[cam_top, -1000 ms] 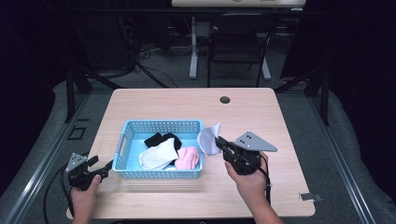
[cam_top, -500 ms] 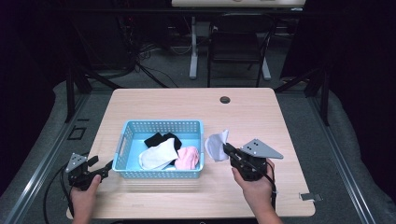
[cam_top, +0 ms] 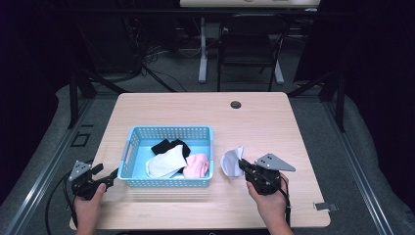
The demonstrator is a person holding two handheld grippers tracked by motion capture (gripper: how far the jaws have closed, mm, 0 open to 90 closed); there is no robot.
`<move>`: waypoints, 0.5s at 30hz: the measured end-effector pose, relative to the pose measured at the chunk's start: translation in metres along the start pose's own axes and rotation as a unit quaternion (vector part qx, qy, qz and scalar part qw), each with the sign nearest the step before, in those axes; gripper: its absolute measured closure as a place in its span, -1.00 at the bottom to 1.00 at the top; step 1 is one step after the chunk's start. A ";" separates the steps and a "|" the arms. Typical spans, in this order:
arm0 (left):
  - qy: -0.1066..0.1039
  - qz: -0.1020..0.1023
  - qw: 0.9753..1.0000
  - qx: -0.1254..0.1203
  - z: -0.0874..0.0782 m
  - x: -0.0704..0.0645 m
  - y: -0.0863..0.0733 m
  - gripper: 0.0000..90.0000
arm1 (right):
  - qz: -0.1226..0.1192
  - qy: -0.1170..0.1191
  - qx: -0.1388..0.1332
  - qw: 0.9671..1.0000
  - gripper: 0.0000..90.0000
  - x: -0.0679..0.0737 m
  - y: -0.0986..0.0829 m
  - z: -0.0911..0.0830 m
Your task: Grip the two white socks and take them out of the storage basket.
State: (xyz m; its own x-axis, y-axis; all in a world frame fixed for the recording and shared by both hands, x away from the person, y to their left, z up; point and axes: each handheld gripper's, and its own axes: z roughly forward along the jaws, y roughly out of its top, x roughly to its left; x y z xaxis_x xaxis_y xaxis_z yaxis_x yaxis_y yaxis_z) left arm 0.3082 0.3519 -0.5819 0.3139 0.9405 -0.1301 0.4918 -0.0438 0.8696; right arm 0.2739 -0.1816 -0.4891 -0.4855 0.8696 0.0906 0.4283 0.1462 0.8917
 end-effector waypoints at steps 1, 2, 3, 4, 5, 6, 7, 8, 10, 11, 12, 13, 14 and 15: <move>0.000 0.000 1.000 0.000 0.000 0.000 0.000 -0.47 | 0.001 0.000 0.004 1.000 0.95 -0.002 -0.002 0.000; 0.000 0.000 1.000 0.000 0.000 0.000 0.000 -0.47 | 0.005 -0.002 0.007 1.000 0.95 -0.004 -0.003 0.001; 0.000 0.000 1.000 0.000 0.000 0.000 0.000 -0.47 | 0.007 -0.002 0.011 1.000 0.95 -0.007 -0.006 0.002; 0.000 0.000 1.000 0.000 0.000 0.000 0.000 -0.47 | 0.010 -0.005 0.015 1.000 0.95 -0.010 -0.008 0.002; 0.000 0.000 1.000 0.000 0.000 0.000 0.000 -0.47 | 0.014 -0.012 0.023 1.000 0.95 -0.014 -0.011 0.003; 0.000 0.000 1.000 0.000 0.000 0.000 0.000 -0.47 | 0.016 -0.014 0.023 1.000 0.95 -0.017 -0.013 0.003; 0.000 0.000 1.000 0.001 0.000 0.000 0.000 -0.47 | 0.021 -0.016 0.026 0.999 0.95 -0.020 -0.015 0.002; 0.000 0.001 1.000 0.001 0.000 0.000 0.000 -0.47 | 0.025 -0.018 0.025 0.999 0.95 -0.022 -0.017 0.002; 0.000 0.000 1.000 0.001 0.000 0.000 0.000 -0.47 | 0.034 -0.028 0.030 0.999 0.95 -0.028 -0.022 0.001; -0.001 0.000 1.000 0.000 0.000 0.000 0.000 -0.47 | 0.034 -0.031 0.030 0.998 0.95 -0.031 -0.024 0.001; 0.000 0.000 1.000 0.001 0.000 0.000 0.000 -0.47 | 0.039 -0.035 0.032 0.998 0.95 -0.033 -0.027 0.001; 0.000 0.000 1.000 0.001 0.000 0.000 0.000 -0.47 | 0.044 -0.037 0.033 0.998 0.95 -0.036 -0.029 0.000; 0.000 0.000 1.000 0.002 0.000 0.000 0.000 -0.47 | 0.049 -0.040 0.033 0.997 0.95 -0.038 -0.032 0.000; 0.000 0.000 1.000 0.002 0.000 0.000 0.000 -0.47 | 0.056 -0.044 0.032 0.997 0.95 -0.040 -0.035 0.000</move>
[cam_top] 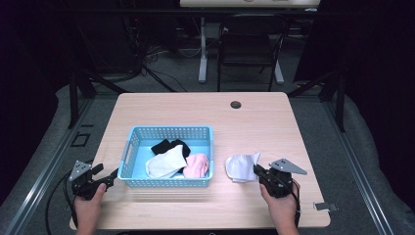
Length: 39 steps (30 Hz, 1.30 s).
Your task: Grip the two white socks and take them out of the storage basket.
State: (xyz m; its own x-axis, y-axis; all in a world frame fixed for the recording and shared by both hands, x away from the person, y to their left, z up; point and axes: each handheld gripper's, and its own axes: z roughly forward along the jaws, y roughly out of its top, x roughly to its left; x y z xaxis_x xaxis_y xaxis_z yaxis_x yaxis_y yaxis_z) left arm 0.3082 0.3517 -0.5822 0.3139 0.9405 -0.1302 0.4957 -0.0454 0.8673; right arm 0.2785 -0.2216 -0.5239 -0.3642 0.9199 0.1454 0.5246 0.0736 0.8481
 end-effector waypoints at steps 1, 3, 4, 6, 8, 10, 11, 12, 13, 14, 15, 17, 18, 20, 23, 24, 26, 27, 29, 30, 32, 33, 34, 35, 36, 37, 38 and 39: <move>0.000 0.000 1.000 0.000 0.000 0.000 0.000 -0.47 | 0.002 -0.003 0.003 1.000 0.95 -0.002 -0.001 0.000; 0.000 0.000 1.000 -0.001 0.000 0.000 0.000 -0.47 | 0.012 -0.007 0.005 1.000 0.95 -0.007 -0.004 0.000; 0.000 0.000 1.000 0.000 0.000 0.000 0.000 -0.47 | 0.015 -0.010 0.006 1.000 0.95 -0.010 -0.005 0.000; 0.000 0.001 1.000 -0.001 0.000 0.000 0.000 -0.47 | 0.023 -0.015 0.009 1.000 0.95 -0.014 -0.007 0.001; 0.000 0.001 1.000 -0.001 0.000 0.000 0.000 -0.47 | 0.029 -0.018 0.011 0.999 0.95 -0.018 -0.009 0.002; 0.001 0.000 1.000 -0.001 0.000 0.001 0.000 -0.47 | 0.038 -0.020 0.013 0.999 0.95 -0.021 -0.012 0.003; 0.001 -0.001 1.000 -0.006 0.000 0.000 0.000 -0.47 | 0.042 -0.022 0.015 0.999 0.95 -0.022 -0.013 0.003; 0.000 -0.002 1.000 -0.006 0.000 0.001 0.000 -0.47 | 0.048 -0.024 0.016 0.998 0.95 -0.025 -0.014 0.004; 0.001 -0.002 1.000 -0.006 0.000 0.001 0.000 -0.47 | 0.051 -0.025 0.017 0.998 0.95 -0.026 -0.015 0.003; 0.000 -0.002 1.000 -0.006 0.000 0.001 0.000 -0.47 | 0.053 -0.028 0.019 0.998 0.95 -0.027 -0.016 0.004; 0.000 -0.002 1.000 -0.006 0.000 0.001 0.000 -0.47 | 0.055 -0.028 0.017 0.998 0.95 -0.028 -0.016 0.004; 0.000 -0.001 1.000 -0.007 0.000 0.000 0.000 -0.47 | 0.057 -0.033 0.020 0.998 0.94 -0.030 -0.017 0.005; 0.000 -0.002 1.000 -0.007 0.000 0.000 0.000 -0.47 | 0.061 -0.034 0.018 0.997 0.94 -0.031 -0.018 0.005; 0.000 -0.001 1.000 -0.007 0.000 0.000 0.000 -0.47 | 0.061 -0.037 0.016 0.997 0.90 -0.032 -0.018 0.005; 0.000 -0.002 1.000 -0.006 0.000 0.001 0.000 -0.47 | 0.058 -0.048 0.011 0.997 0.73 -0.033 -0.018 0.004; 0.000 -0.002 1.000 -0.006 0.000 0.001 0.000 -0.47 | 0.057 -0.049 0.009 0.997 0.67 -0.033 -0.018 0.003; 0.000 -0.002 1.000 -0.007 0.000 0.001 0.000 -0.47 | 0.054 -0.053 0.003 0.997 0.60 -0.032 -0.017 0.001; 0.000 -0.002 1.000 -0.007 0.000 0.001 0.000 -0.47 | 0.052 -0.053 0.002 0.997 0.57 -0.032 -0.016 0.001; 0.001 -0.002 1.000 -0.007 0.000 0.001 0.000 -0.47 | 0.048 -0.052 -0.002 0.997 0.49 -0.030 -0.015 0.001; 0.001 -0.002 1.000 -0.006 0.000 0.001 0.000 -0.47 | 0.047 -0.051 -0.003 0.998 0.47 -0.028 -0.015 0.001; 0.001 -0.002 1.000 -0.006 0.000 0.001 0.000 -0.47 | 0.043 -0.050 -0.005 0.998 0.41 -0.025 -0.013 0.001; 0.001 -0.002 1.000 -0.007 -0.001 0.001 0.000 -0.47 | 0.038 -0.050 -0.004 0.998 0.37 -0.024 -0.012 0.001; 0.001 -0.002 1.000 -0.007 -0.001 0.001 0.000 -0.47 | 0.033 -0.049 -0.006 0.998 0.33 -0.022 -0.010 0.001; 0.001 -0.002 1.000 -0.003 -0.001 0.001 0.000 -0.47 | 0.030 -0.048 -0.007 0.998 0.30 -0.020 -0.008 0.001; 0.002 -0.003 1.000 -0.004 -0.001 0.001 0.000 -0.47 | 0.021 -0.049 -0.005 0.999 0.28 -0.018 -0.006 0.001; 0.002 -0.005 1.000 -0.004 -0.001 0.001 0.000 -0.47 | 0.014 -0.048 -0.006 0.999 0.27 -0.015 -0.004 0.001; 0.002 -0.005 1.000 -0.004 -0.001 0.001 0.000 -0.47 | 0.006 -0.046 -0.007 0.999 0.25 -0.012 -0.001 0.001; 0.003 -0.005 1.000 -0.004 -0.001 0.001 0.000 -0.47 | -0.002 -0.043 -0.007 0.999 0.25 -0.009 0.001 0.002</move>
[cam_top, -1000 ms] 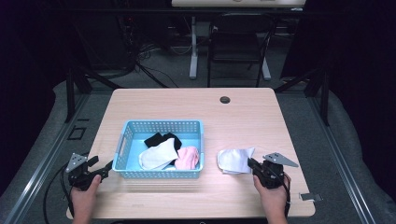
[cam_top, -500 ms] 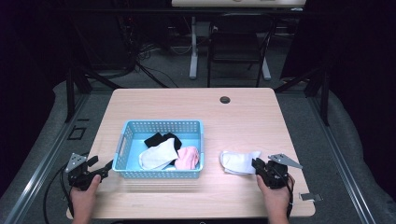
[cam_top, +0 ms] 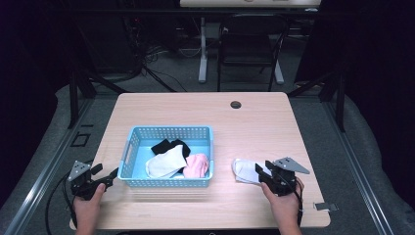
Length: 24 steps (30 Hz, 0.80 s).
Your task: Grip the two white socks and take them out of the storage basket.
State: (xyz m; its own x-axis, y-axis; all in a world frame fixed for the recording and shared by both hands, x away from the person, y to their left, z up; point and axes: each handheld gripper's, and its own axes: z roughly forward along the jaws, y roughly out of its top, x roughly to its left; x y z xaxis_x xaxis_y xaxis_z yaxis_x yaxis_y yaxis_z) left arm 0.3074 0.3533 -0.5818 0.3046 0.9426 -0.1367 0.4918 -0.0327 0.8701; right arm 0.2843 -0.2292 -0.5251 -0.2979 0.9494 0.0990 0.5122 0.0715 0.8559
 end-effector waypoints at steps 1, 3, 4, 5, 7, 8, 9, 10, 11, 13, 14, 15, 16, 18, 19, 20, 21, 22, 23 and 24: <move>0.000 0.000 1.000 0.000 0.000 0.000 0.000 -0.47 | -0.007 0.002 0.002 1.000 0.24 0.003 0.003 0.001; 0.000 0.001 1.000 0.001 0.000 0.000 0.000 -0.47 | -0.018 0.011 0.007 1.000 0.24 0.009 0.008 0.003; -0.001 0.001 1.000 0.001 0.000 0.000 0.000 -0.47 | -0.023 0.011 0.011 1.000 0.24 0.011 0.011 0.004; 0.000 0.001 1.000 0.001 0.000 0.000 0.000 -0.47 | -0.027 0.017 0.013 0.999 0.23 0.015 0.014 0.006; 0.000 0.000 1.000 0.000 0.000 0.000 0.000 -0.47 | -0.033 0.027 0.018 0.999 0.24 0.022 0.020 0.010; 0.000 0.000 1.000 0.000 0.000 0.000 0.000 -0.47 | -0.037 0.029 0.021 0.999 0.24 0.024 0.022 0.011; 0.000 0.000 1.000 0.000 0.000 0.000 0.000 -0.47 | -0.042 0.034 0.023 0.998 0.24 0.028 0.025 0.013; 0.000 0.000 1.000 0.000 0.000 0.000 0.000 -0.47 | -0.045 0.037 0.026 0.998 0.24 0.031 0.027 0.014; 0.000 0.000 1.000 0.000 0.000 0.000 0.000 -0.47 | -0.050 0.041 0.028 0.998 0.24 0.035 0.030 0.016; 0.000 0.000 1.000 0.000 0.000 0.000 0.000 -0.47 | -0.057 0.050 0.034 0.997 0.25 0.040 0.036 0.019; 0.000 0.000 1.000 0.000 0.000 0.000 0.000 -0.47 | -0.058 0.055 0.035 0.996 0.26 0.043 0.038 0.021; 0.000 0.000 1.000 0.000 0.000 0.000 0.000 -0.47 | -0.059 0.060 0.037 0.996 0.26 0.046 0.041 0.022; 0.000 0.000 1.000 0.000 0.000 0.000 0.000 -0.47 | -0.060 0.064 0.039 0.995 0.27 0.049 0.043 0.023; 0.000 0.000 1.000 0.000 0.000 0.000 0.000 -0.47 | -0.065 0.074 0.045 0.994 0.27 0.056 0.049 0.026; -0.001 0.000 1.000 0.000 0.000 0.000 0.000 -0.47 | -0.066 0.079 0.044 0.994 0.28 0.059 0.052 0.027; -0.001 0.000 1.000 0.000 0.000 0.000 0.000 -0.47 | -0.073 0.081 0.047 0.993 0.28 0.063 0.055 0.028; -0.001 0.000 1.000 0.000 0.000 0.000 0.000 -0.47 | -0.078 0.085 0.047 0.992 0.28 0.066 0.058 0.029; -0.001 0.000 1.000 0.000 0.000 0.000 0.000 -0.47 | -0.082 0.086 0.046 0.992 0.28 0.071 0.061 0.031; -0.002 0.000 1.000 0.001 0.000 0.000 0.000 -0.47 | -0.090 0.089 0.049 0.991 0.29 0.074 0.064 0.031; -0.002 0.000 1.000 0.000 0.000 0.000 0.000 -0.47 | -0.096 0.091 0.049 0.990 0.29 0.078 0.068 0.033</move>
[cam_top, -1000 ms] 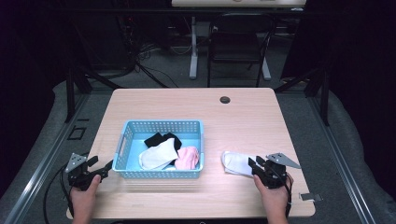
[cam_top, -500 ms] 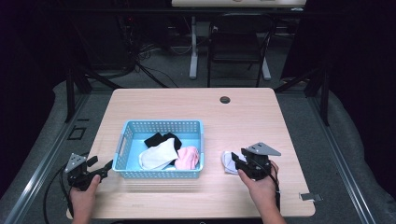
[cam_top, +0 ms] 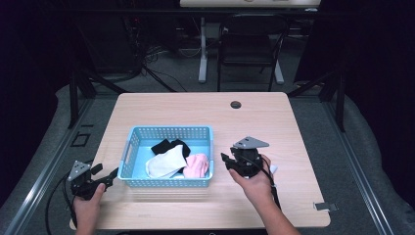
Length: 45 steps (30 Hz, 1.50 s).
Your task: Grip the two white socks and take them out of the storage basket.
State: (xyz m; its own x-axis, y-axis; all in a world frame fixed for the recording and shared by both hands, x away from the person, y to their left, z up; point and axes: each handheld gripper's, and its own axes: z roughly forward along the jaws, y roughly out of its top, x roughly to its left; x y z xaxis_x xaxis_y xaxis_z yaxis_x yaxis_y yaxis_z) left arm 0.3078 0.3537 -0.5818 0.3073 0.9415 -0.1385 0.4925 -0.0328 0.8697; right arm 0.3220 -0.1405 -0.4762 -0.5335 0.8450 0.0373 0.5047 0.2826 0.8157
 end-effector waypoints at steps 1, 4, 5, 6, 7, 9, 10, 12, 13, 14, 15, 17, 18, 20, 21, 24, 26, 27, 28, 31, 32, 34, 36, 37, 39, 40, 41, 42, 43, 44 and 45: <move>0.000 0.000 1.000 0.000 0.000 0.000 0.000 -0.47 | -0.004 0.003 0.001 1.000 0.29 0.003 0.004 0.001; 0.000 0.000 1.000 0.000 0.000 0.000 0.000 -0.47 | -0.013 0.012 0.005 1.000 0.30 0.011 0.015 0.007; 0.000 0.000 1.000 0.000 0.000 0.000 0.000 -0.47 | -0.014 0.015 0.008 1.000 0.31 0.014 0.020 0.009; 0.000 0.000 1.000 0.000 0.000 0.000 0.000 -0.47 | -0.015 0.018 0.012 1.000 0.31 0.016 0.023 0.011; -0.001 -0.001 1.000 0.000 0.000 0.000 0.000 -0.47 | -0.017 0.022 0.014 1.000 0.31 0.018 0.026 0.013; -0.001 0.000 1.000 -0.001 0.000 0.000 0.000 -0.47 | -0.018 0.029 0.020 0.999 0.31 0.023 0.033 0.019; -0.001 0.000 1.000 -0.001 0.000 0.000 0.000 -0.47 | -0.020 0.033 0.020 0.999 0.31 0.024 0.035 0.021; -0.001 0.000 1.000 -0.001 0.000 0.001 0.000 -0.47 | -0.020 0.038 0.021 0.999 0.31 0.029 0.040 0.026; -0.001 -0.001 1.000 -0.001 0.000 0.001 0.000 -0.47 | -0.022 0.041 0.023 0.999 0.31 0.031 0.043 0.028; -0.001 -0.001 1.000 -0.002 0.000 0.001 0.000 -0.47 | -0.024 0.043 0.028 0.998 0.31 0.033 0.045 0.030; -0.001 -0.001 1.000 -0.002 0.000 0.001 0.000 -0.47 | -0.028 0.047 0.030 0.998 0.31 0.037 0.048 0.034; -0.001 -0.001 1.000 -0.002 0.000 0.001 0.000 -0.47 | -0.036 0.051 0.037 0.997 0.32 0.043 0.052 0.040; -0.001 -0.001 1.000 -0.002 0.000 0.001 0.000 -0.47 | -0.040 0.049 0.040 0.997 0.32 0.046 0.053 0.043; -0.001 -0.001 1.000 -0.003 0.000 0.001 0.000 -0.47 | -0.042 0.050 0.051 0.997 0.32 0.052 0.056 0.050; -0.001 -0.001 1.000 -0.003 0.000 0.001 0.000 -0.47 | -0.045 0.048 0.061 0.996 0.31 0.055 0.059 0.054; -0.001 -0.001 1.000 -0.006 0.000 0.001 0.000 -0.47 | -0.044 0.055 0.078 0.994 0.31 0.061 0.062 0.065; -0.001 -0.001 1.000 -0.006 0.000 0.001 0.000 -0.47 | -0.044 0.056 0.091 0.993 0.31 0.065 0.064 0.073; -0.001 -0.001 1.000 -0.006 0.000 0.001 0.000 -0.47 | -0.042 0.058 0.102 0.992 0.31 0.067 0.065 0.079; -0.001 -0.002 1.000 -0.006 0.000 0.001 0.000 -0.47 | -0.040 0.058 0.104 0.992 0.31 0.068 0.066 0.082; -0.002 -0.002 1.000 -0.007 0.000 0.001 0.000 -0.47 | -0.036 0.061 0.126 0.990 0.34 0.071 0.068 0.096; -0.002 -0.002 1.000 -0.007 0.000 0.001 0.000 -0.47 | -0.029 0.060 0.126 0.990 0.35 0.072 0.068 0.099; -0.002 -0.001 1.000 -0.003 0.000 0.001 0.001 -0.47 | -0.025 0.065 0.138 0.988 0.45 0.073 0.069 0.108; -0.002 -0.001 1.000 -0.003 0.000 0.001 0.001 -0.47 | -0.023 0.068 0.144 0.987 0.47 0.073 0.070 0.110; -0.002 0.000 1.000 -0.004 0.000 0.001 0.001 -0.47 | -0.017 0.071 0.151 0.986 0.50 0.074 0.070 0.114; -0.003 -0.001 1.000 -0.004 0.000 0.001 0.001 -0.47 | 0.000 0.072 0.165 0.984 0.51 0.076 0.070 0.125; -0.003 -0.001 1.000 -0.004 0.000 0.001 0.001 -0.47 | 0.006 0.074 0.173 0.982 0.51 0.076 0.070 0.129; -0.003 -0.001 1.000 -0.004 0.000 0.001 0.001 -0.47 | 0.020 0.071 0.182 0.981 0.53 0.077 0.068 0.137; -0.003 -0.002 1.000 -0.007 0.000 0.001 0.001 -0.47 | 0.021 0.072 0.190 0.979 0.54 0.076 0.068 0.139; -0.003 -0.003 1.000 -0.008 0.000 0.001 0.001 -0.47 | 0.030 0.071 0.188 0.979 0.54 0.076 0.067 0.142; -0.003 -0.003 1.000 -0.008 0.000 0.001 0.001 -0.47 | 0.036 0.071 0.195 0.978 0.54 0.075 0.067 0.145; -0.003 -0.003 1.000 -0.009 0.000 0.002 0.001 -0.47 | 0.042 0.070 0.200 0.976 0.54 0.075 0.067 0.147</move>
State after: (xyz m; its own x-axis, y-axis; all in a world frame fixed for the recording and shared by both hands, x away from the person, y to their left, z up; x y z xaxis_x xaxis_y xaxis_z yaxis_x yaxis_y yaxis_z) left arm 0.3088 0.3550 -0.5816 0.3096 0.9394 -0.1470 0.4803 -0.0211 0.8769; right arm 0.4157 0.0084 -0.5039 -0.5527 0.8102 0.1955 0.7603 0.3941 0.5163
